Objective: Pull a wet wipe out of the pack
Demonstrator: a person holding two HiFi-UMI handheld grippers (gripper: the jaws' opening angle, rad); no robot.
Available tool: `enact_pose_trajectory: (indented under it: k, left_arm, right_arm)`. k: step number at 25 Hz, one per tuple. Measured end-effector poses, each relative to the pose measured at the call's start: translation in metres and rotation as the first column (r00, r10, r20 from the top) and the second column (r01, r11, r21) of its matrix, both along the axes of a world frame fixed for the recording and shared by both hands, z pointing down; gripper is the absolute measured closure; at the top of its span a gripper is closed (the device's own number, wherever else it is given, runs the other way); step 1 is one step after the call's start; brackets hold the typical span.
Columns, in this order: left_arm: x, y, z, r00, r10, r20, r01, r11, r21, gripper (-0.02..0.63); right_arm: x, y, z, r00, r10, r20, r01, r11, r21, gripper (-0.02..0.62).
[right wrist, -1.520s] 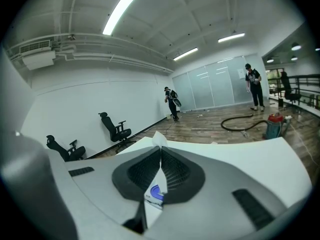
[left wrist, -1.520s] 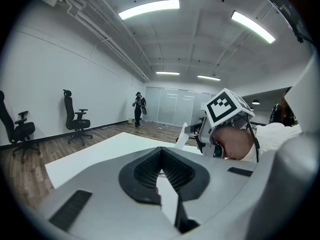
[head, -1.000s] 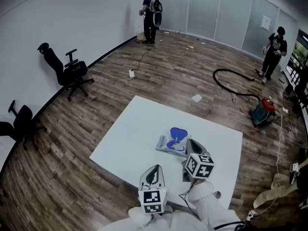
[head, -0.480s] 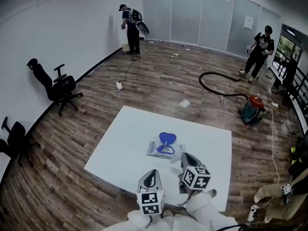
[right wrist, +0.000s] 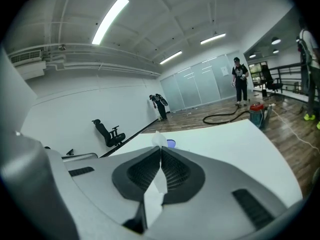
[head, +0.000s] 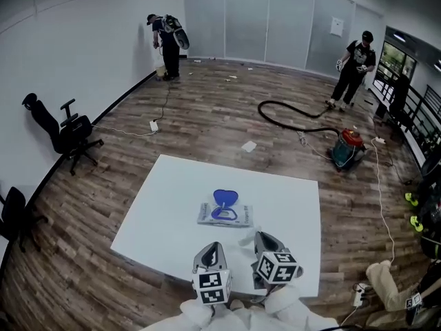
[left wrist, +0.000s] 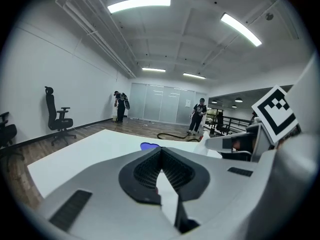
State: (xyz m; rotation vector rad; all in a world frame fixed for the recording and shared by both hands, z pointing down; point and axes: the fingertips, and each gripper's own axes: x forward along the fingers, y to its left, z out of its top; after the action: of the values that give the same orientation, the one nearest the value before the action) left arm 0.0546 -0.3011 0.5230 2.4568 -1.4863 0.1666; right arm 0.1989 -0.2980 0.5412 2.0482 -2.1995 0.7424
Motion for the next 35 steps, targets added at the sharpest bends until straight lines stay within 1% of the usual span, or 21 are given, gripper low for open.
enact_pose_trajectory:
  k: [5,9,18,26,35]
  left_arm:
    - [0.02,0.002,0.002,0.999,0.049,0.004,-0.049,0.999,-0.006,0.609]
    - [0.026,0.003,0.01,0.998,0.062,0.008,-0.062,0.998,-0.017,0.609]
    - [0.026,0.003,0.013,0.999,0.045,0.009,-0.045,0.998,-0.034,0.609]
    - [0.019,-0.002,0.01,0.999,0.025,0.022,-0.024,0.999,-0.025,0.609]
    - [0.017,-0.005,0.011,1.0,0.015,0.023,-0.015,0.999,-0.03,0.609]
  right_arm:
    - [0.006,0.022,0.011,1.0,0.016,-0.013,-0.017,1.0,-0.021,0.58]
    - [0.004,0.035,0.027,1.0,0.007,-0.02,-0.008,0.999,-0.041,0.58]
    - [-0.001,0.041,0.029,1.0,-0.022,-0.018,0.021,0.999,-0.041,0.58]
    - [-0.005,0.035,0.028,0.999,-0.037,-0.011,0.037,0.999,-0.037,0.581]
    - [-0.005,0.032,0.028,0.999,-0.038,0.0,0.038,0.999,-0.036,0.581]
